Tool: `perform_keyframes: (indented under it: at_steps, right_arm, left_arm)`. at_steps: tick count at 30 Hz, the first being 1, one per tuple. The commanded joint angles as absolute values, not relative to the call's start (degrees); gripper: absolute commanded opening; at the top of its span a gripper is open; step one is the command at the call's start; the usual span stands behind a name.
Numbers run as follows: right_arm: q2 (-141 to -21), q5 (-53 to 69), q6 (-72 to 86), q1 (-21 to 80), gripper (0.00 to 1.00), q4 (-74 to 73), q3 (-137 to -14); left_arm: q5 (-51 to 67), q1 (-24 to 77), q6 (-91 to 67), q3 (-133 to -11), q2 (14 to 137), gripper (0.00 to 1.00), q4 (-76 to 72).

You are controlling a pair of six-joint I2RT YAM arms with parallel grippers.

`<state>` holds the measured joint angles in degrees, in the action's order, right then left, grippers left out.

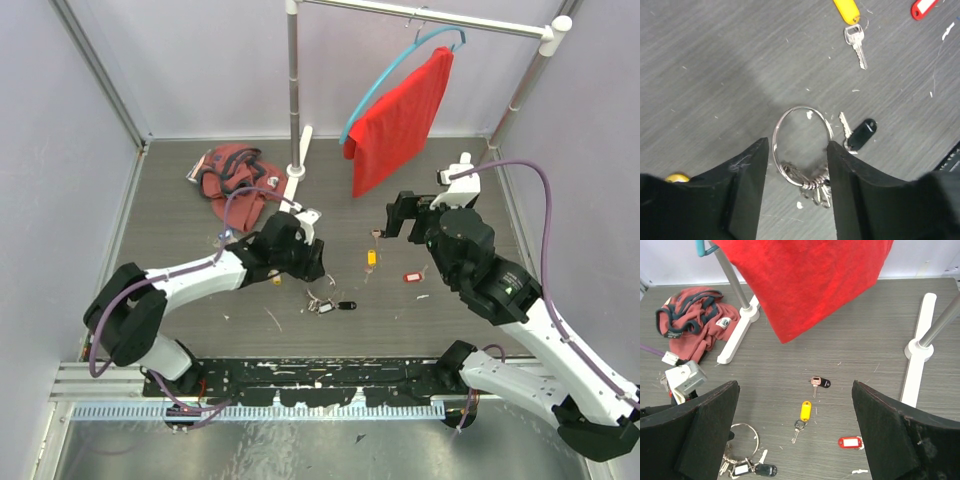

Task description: Put the keys on the keyring

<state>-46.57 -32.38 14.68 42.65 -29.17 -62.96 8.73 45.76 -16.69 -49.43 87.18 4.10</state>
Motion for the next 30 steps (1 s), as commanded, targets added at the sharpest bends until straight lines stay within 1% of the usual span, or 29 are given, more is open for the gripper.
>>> perform_keyframes:
  at_steps: [1, 4, 5, 6, 9, 11, 13, 15, 18, 23, 30]
  right_arm:
    - [-47.1, -37.1, 15.2, 42.8, 1.00, -26.9, -63.4]
    - [-47.9, -35.4, 10.9, 42.8, 1.00, -26.6, -63.6]
    - [-48.2, -34.0, 10.0, 42.7, 1.00, -27.4, -63.9]
    - [-48.6, -32.2, 9.4, 42.8, 1.00, -28.8, -64.6]
    - [-48.3, -26.1, 6.0, 42.7, 1.00, -27.5, -64.6]
    - [-46.8, -24.5, 4.3, 42.8, 1.00, -25.0, -63.3]
    - [-45.9, -26.8, 2.8, 42.7, 1.00, -24.2, -63.3]
    - [-45.2, -31.0, 1.6, 42.8, 1.00, -23.7, -64.1]
    - [-42.4, -36.2, -0.2, 42.8, 1.00, -21.3, -63.8]
    - [-35.3, -37.6, -4.4, 42.7, 1.00, -16.1, -60.7]
    - [-25.0, -45.8, -3.7, 42.7, 1.00, -10.9, -53.1]
  left_arm:
    - [8.0, 43.6, -17.2, -49.9, 85.0, 0.69, 0.8]
    - [1.7, 42.1, -17.7, -52.4, 82.3, 0.93, 6.0]
    - [-1.0, 41.4, -18.5, -53.9, 81.7, 0.98, 9.0]
    - [-3.3, 40.4, -18.9, -55.5, 81.1, 1.00, 12.1]
    - [-6.9, 35.9, -21.6, -59.4, 78.8, 0.98, 19.8]
    - [-5.9, 31.4, -24.8, -61.4, 77.4, 0.98, 25.2]
    - [-4.5, 26.5, -28.0, -63.1, 75.6, 0.98, 29.1]
    - [-5.3, 23.1, -29.2, -62.8, 71.6, 0.98, 30.0]
    - [-11.5, 22.2, -28.5, -60.0, 63.6, 0.98, 28.6]
    - [-22.3, 22.1, -27.5, -57.1, 52.5, 0.98, 28.6]
    - [-31.5, 22.1, -28.4, -49.7, 39.4, 0.98, 26.7]
